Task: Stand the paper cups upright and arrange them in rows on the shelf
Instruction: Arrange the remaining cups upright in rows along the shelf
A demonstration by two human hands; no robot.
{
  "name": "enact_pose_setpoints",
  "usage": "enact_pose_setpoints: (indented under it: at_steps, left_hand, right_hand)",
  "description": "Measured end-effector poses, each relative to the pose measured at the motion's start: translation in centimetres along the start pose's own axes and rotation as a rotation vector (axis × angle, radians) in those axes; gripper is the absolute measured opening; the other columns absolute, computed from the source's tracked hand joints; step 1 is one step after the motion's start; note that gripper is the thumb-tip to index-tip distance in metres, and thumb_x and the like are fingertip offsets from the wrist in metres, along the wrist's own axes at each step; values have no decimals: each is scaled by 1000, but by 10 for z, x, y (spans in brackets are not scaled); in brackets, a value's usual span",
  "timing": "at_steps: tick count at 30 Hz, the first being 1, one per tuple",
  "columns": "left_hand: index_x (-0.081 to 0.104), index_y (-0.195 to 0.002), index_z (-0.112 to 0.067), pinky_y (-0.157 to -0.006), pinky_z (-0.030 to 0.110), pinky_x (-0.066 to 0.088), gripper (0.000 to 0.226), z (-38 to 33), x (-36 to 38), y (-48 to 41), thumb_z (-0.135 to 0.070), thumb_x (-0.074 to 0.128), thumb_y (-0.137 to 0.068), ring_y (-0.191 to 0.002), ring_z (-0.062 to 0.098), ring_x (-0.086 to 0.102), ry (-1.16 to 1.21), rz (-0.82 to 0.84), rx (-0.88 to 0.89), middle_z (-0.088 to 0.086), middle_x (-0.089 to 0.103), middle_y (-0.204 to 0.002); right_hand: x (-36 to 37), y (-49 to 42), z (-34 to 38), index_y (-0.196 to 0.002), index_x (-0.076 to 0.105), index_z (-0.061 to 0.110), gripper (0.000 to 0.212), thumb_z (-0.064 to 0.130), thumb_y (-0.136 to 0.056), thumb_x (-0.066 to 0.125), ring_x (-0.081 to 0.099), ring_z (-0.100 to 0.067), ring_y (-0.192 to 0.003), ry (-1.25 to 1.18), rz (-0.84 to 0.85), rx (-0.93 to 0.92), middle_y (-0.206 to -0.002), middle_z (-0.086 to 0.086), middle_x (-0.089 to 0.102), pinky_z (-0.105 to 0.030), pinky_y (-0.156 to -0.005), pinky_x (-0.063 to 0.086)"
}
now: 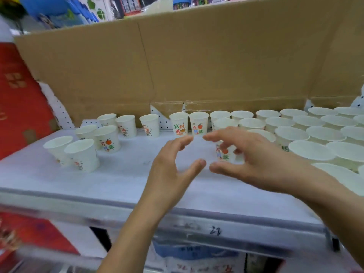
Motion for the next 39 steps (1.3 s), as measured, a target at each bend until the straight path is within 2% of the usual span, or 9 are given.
enact_pose_setpoints:
  at_steps: [5, 10, 14, 19, 24, 29, 32, 36, 39]
  left_hand:
    - [51, -127, -35, -92, 14, 40, 46, 53, -73, 49, -33, 69, -85, -114, -5, 49, 48, -308, -82, -24, 52, -124]
    - [51, -128, -30, -92, 22, 41, 46, 124, -168, 63, -20, 69, -86, -113, 1, 52, 53, -553, -172, -16, 50, -123]
    - [45, -137, -23, -99, 30, 42, 52, 201, -233, 56, -21, 66, -89, -120, 10, 51, 183, -650, -394, -6, 49, -135]
    - [25, -148, -22, -105, 31, 35, 83, 258, -250, 24, -21, 75, -82, -130, 16, 41, 181, -454, -481, 2, 35, -151]
    - [18, -151, -28, -106, 39, 41, 108, 285, -245, -13, -27, 86, -68, -130, 19, 43, 213, -221, -451, 0, 39, -148]
    - [42, -141, -24, -85, 28, 51, 84, 277, -238, -21, -31, 84, -68, -113, 16, 56, 241, -192, -404, -1, 56, -127]
    - [54, -132, -25, -85, 29, 53, 68, 264, -228, -14, -31, 83, -71, -111, 16, 57, 211, -145, -380, -2, 60, -125]
    - [54, -132, -31, -80, 20, 49, 71, 221, -195, -3, -39, 83, -68, -114, 14, 54, 124, -67, -308, -9, 55, -134]
    - [55, -129, -36, -80, 19, 48, 73, 173, -149, 2, -45, 83, -62, -107, 9, 55, 149, -1, -240, -14, 54, -129]
  right_hand:
    - [69, -18, 50, -138, 32, 51, 67, 50, -80, 66, 54, 6, -106, -403, -19, -23, -127, 26, 47, -24, -89, 52]
    - [132, -76, 103, -140, 28, 48, 72, 45, -82, 70, 50, 2, -113, -597, 53, 17, -136, 22, 41, -27, -95, 49]
    - [163, -127, 140, -143, 25, 43, 79, 39, -80, 73, 43, -4, -122, -648, -6, 57, -143, 16, 35, -33, -103, 42]
    - [189, -179, 168, -145, 22, 33, 90, 36, -73, 77, 32, -13, -133, -576, -102, 72, -148, 7, 33, -37, -108, 35]
    - [205, -206, 174, -147, 22, 30, 96, 54, -69, 74, 33, -18, -134, -384, -166, 169, -147, 2, 38, -42, -105, 37]
    - [204, -210, 176, -138, 37, 28, 77, 53, -73, 70, 40, -18, -124, -244, -220, 185, -134, 1, 50, -38, -96, 40]
    - [190, -191, 168, -135, 40, 28, 68, 50, -77, 67, 42, -18, -120, -195, -236, 163, -133, 4, 52, -37, -94, 41]
    - [158, -134, 129, -135, 40, 31, 69, 53, -76, 69, 44, -12, -119, -206, -234, 210, -131, 11, 50, -36, -97, 44]
    - [122, -81, 91, -132, 43, 33, 68, 50, -74, 72, 46, -10, -114, -206, -270, 277, -116, 14, 48, -34, -97, 45]
Point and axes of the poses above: each hand's wrist, its own y-axis away from the middle knuckle, its own x-axis out of the palm, z = x × y, the point moved 9 cm from there along -y, towards the middle knuckle
